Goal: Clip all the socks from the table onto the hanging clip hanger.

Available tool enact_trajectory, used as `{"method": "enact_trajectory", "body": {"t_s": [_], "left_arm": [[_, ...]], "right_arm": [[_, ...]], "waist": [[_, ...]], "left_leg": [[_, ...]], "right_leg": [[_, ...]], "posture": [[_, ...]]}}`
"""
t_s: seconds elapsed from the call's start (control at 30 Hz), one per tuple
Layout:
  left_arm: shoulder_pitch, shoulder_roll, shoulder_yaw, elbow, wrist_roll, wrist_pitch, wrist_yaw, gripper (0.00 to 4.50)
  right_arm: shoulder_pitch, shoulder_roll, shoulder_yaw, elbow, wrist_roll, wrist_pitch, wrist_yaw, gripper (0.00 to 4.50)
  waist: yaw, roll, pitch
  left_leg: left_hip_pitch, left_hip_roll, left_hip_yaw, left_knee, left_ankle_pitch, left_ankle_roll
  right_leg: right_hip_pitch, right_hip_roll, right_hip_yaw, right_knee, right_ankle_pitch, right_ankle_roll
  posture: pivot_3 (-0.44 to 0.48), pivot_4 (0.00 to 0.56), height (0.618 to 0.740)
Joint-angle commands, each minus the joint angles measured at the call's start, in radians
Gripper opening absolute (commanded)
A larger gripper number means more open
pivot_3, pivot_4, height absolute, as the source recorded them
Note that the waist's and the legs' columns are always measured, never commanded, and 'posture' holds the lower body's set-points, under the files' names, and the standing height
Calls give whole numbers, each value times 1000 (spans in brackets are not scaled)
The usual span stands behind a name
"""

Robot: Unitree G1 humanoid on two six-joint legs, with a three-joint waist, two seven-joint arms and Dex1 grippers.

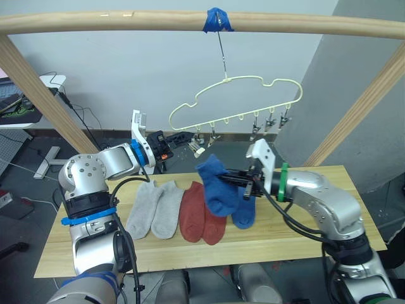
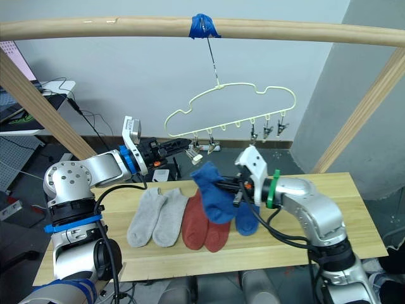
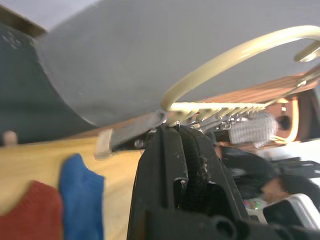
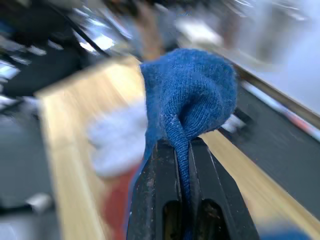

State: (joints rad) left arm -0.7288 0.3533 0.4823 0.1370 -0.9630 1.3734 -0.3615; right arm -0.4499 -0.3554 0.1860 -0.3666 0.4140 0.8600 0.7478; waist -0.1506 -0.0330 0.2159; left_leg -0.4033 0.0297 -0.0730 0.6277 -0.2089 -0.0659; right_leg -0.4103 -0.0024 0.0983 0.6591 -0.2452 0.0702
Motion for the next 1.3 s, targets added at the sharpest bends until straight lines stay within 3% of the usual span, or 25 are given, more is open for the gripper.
{"method": "enact_trajectory", "body": {"t_s": [0.03, 0.27, 0.8, 1.3], "left_arm": [[-39, 0, 38, -33, -70, 28, 4, 0], [-42, 2, 47, -46, -100, 44, 32, 0], [-15, 6, 24, -86, -112, 40, 16, 0], [48, 68, -60, -144, -86, 20, -63, 0]], "right_arm": [[-55, 51, 20, 55, -23, -27, -57, 37], [-94, 75, 30, 90, -20, -42, -56, 37], [-116, 63, 110, 189, -73, -124, -20, 37], [-185, 61, 48, 135, -35, -81, -22, 37]], "waist": [[6, 0, 1], [14, 0, 1], [13, 1, 2], [14, 1, 2]], "left_leg": [[0, 0, 0, 0, 0, 0], [-12, 0, -1, 1, 0, -1], [-12, 0, -1, 1, 0, -1], [-12, 0, -2, 1, 0, -1]], "right_leg": [[0, 0, 0, -1, 0, 0], [-12, -1, -1, 1, 1, -2], [-12, -1, -2, 1, 0, 0], [-12, -1, -2, 2, 1, -1]], "posture": [[-145, 203, 740], [-130, 204, 740], [-117, 191, 740], [-116, 181, 740]]}}
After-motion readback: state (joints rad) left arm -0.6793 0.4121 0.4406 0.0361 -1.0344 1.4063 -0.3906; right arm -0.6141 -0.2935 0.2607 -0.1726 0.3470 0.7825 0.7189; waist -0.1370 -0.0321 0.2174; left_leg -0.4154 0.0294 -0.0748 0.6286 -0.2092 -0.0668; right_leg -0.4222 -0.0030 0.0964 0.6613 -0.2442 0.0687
